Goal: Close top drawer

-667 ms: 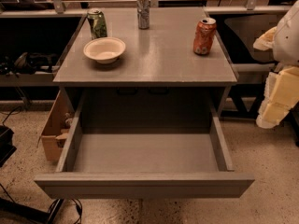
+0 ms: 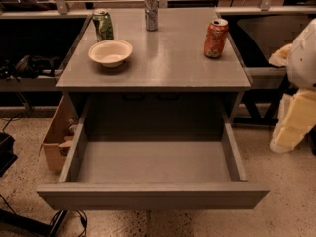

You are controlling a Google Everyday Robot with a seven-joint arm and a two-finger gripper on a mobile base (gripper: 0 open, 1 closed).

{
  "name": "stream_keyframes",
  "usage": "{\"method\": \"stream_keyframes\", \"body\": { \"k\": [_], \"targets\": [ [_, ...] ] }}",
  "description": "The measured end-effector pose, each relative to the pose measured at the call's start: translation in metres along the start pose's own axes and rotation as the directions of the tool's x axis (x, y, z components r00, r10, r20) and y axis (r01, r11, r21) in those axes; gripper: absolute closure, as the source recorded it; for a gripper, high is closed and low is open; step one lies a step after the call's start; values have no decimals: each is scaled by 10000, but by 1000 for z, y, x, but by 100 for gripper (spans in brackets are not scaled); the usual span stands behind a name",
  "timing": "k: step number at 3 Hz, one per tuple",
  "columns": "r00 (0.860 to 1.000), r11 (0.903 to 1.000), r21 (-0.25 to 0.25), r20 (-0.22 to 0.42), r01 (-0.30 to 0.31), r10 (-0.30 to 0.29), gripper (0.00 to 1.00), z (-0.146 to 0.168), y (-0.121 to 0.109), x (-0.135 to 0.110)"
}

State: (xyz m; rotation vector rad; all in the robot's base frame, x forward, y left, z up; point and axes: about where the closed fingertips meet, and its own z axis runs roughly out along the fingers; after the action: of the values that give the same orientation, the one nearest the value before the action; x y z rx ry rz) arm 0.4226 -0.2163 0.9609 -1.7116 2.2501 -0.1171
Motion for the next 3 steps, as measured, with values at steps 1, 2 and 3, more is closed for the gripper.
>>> {"method": "stream_keyframes", "body": {
  "k": [1, 2, 3],
  "targets": [
    [9998, 9981, 595, 37, -183, 181, 18, 11, 40, 7],
    [9998, 9913, 1313, 191, -7, -19, 41, 25, 81, 11],
    [9994, 9874, 1543, -6, 337, -340, 65, 71, 114, 19]
  ]
}}
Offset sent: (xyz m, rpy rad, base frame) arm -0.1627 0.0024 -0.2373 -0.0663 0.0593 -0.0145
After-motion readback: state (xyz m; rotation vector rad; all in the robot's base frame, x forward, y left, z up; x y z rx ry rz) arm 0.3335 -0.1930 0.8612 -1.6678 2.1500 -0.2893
